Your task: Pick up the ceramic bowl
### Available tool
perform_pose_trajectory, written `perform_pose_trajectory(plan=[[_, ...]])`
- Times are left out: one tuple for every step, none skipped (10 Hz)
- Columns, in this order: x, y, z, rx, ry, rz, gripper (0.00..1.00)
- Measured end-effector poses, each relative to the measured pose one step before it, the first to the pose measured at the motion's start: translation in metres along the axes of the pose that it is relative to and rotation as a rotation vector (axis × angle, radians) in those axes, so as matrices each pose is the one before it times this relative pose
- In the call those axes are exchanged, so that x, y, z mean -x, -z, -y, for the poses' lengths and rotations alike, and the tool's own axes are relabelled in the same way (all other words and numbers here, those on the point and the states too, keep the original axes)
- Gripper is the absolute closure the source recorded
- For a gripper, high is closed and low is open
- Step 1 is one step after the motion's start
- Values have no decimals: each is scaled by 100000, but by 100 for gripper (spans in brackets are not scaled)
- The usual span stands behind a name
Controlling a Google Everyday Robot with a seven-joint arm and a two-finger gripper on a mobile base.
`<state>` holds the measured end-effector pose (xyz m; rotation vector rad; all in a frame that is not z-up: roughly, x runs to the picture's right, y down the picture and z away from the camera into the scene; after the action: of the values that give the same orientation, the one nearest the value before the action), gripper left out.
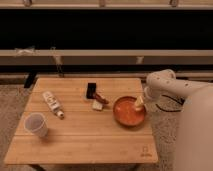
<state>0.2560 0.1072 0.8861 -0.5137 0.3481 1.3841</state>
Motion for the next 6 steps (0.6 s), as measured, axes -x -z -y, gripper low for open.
perform_pose_trajectory(plan=[[-319,-989,190,1533,-1520,-1720,20],[-225,-984,9,1815,-881,-2034,20],[-5,-663,-205,930,-129,-1190,21],[148,-688,-425,628,284,-1327,28],[111,-228,-299,310,178,-858,38],[-163,-20,-112,164,51,-269,48]])
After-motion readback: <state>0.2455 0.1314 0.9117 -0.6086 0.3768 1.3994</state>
